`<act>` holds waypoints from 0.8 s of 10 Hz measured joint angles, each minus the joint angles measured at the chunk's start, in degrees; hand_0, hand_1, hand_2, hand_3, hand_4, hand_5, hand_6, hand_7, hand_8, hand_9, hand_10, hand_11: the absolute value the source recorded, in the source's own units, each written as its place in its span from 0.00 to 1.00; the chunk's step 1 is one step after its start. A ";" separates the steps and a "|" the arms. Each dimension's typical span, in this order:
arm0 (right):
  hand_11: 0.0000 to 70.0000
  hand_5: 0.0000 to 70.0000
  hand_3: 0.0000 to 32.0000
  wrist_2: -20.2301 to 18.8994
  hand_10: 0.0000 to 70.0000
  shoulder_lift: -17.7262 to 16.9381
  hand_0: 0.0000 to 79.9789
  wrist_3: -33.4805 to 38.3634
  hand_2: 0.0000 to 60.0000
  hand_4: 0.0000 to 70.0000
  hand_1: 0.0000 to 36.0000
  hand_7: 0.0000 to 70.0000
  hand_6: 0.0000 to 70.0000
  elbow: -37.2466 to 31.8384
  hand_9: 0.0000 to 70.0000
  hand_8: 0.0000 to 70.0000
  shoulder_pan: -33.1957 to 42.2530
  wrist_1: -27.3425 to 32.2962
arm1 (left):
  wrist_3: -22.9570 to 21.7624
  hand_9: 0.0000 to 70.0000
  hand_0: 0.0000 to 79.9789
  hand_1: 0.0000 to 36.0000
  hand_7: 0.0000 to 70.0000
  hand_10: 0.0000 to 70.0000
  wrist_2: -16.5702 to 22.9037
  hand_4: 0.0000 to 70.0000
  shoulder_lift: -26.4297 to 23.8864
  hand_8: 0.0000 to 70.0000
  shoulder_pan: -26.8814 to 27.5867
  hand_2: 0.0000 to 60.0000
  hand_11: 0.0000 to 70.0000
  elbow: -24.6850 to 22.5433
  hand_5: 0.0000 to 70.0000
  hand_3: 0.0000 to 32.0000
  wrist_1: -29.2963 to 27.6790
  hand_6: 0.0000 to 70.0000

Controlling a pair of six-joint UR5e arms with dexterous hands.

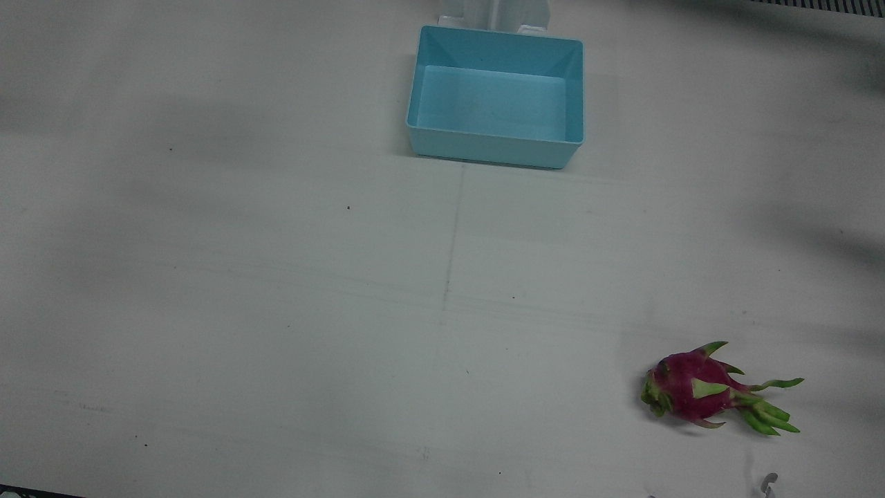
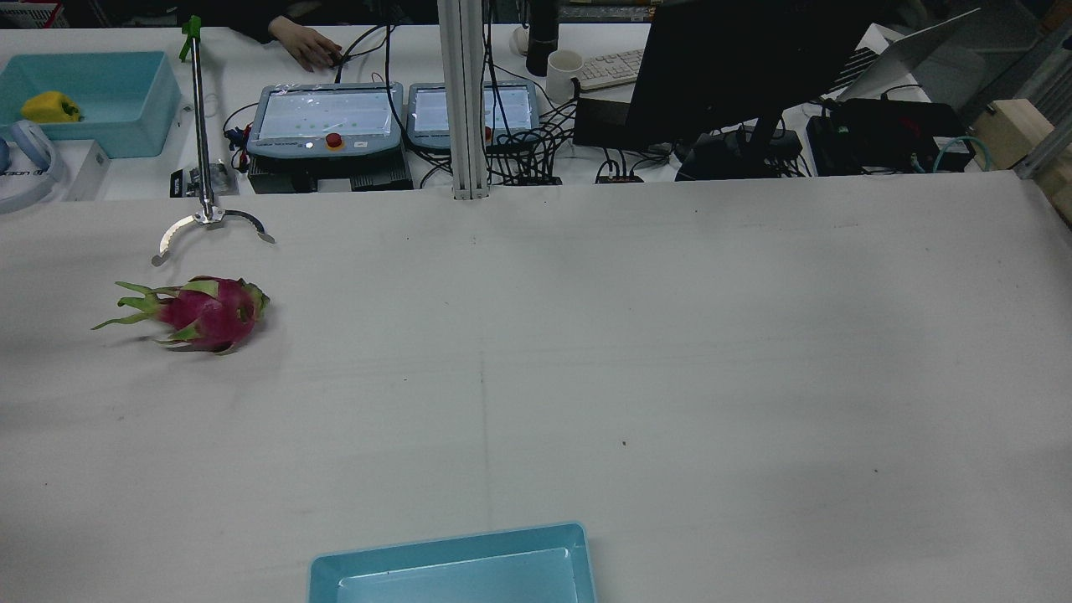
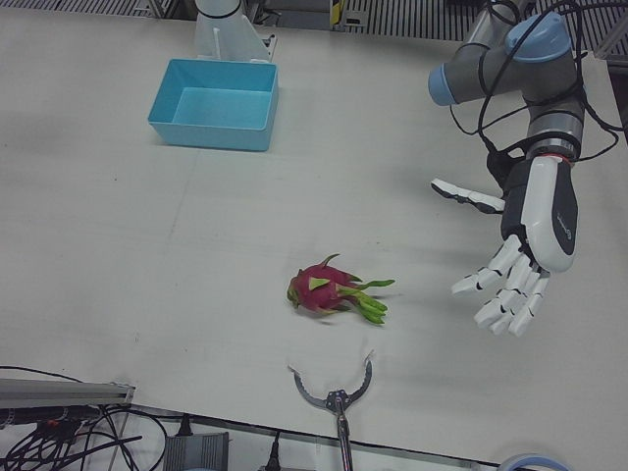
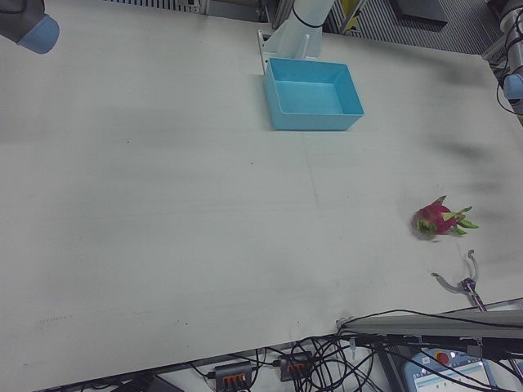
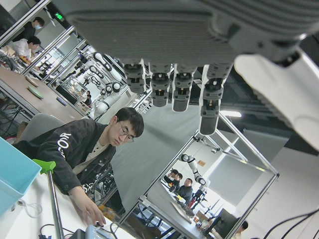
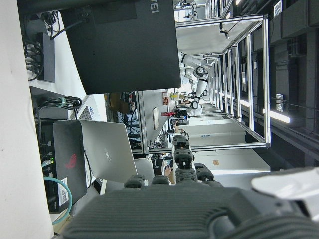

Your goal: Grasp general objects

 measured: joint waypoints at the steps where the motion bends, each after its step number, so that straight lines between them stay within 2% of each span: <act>1: 0.00 0.00 0.00 -0.02 0.00 0.00 0.00 0.00 0.00 0.00 0.00 0.00 0.00 0.01 0.00 0.00 0.00 0.00 | 4.98 0.07 0.64 0.39 0.21 0.09 1.26 0.16 0.11 0.22 0.08 0.07 0.14 -2.58 0.26 0.02 2.99 0.10; 3: 0.00 0.00 0.00 0.00 0.00 0.00 0.00 0.00 0.00 0.00 0.00 0.00 0.00 0.01 0.00 0.00 0.00 0.00 | 14.46 0.05 0.67 0.46 0.20 0.07 2.06 0.14 -0.30 0.21 2.78 0.08 0.12 -6.41 0.28 0.18 9.84 0.09; 5: 0.00 0.00 0.00 0.02 0.00 0.00 0.00 0.00 0.00 0.00 0.00 0.00 0.00 0.01 0.00 0.00 0.00 0.00 | 21.89 0.04 0.67 0.47 0.20 0.07 0.81 0.12 -2.18 0.20 7.74 0.11 0.12 -7.49 0.30 0.35 14.94 0.08; 7: 0.00 0.00 0.00 0.05 0.00 0.00 0.00 0.00 0.00 0.00 0.00 0.00 0.00 0.01 0.00 0.00 0.00 0.00 | 25.26 0.03 0.66 0.46 0.19 0.06 -5.11 0.11 -5.74 0.19 15.19 0.13 0.10 -7.43 0.30 0.37 20.40 0.07; 8: 0.00 0.00 0.00 0.05 0.00 0.00 0.00 -0.02 0.00 0.00 0.00 0.00 0.00 0.05 0.00 0.00 0.00 0.00 | 26.43 0.02 0.65 0.46 0.18 0.06 -9.02 0.08 -8.60 0.19 19.51 0.15 0.11 -6.85 0.28 0.49 24.03 0.05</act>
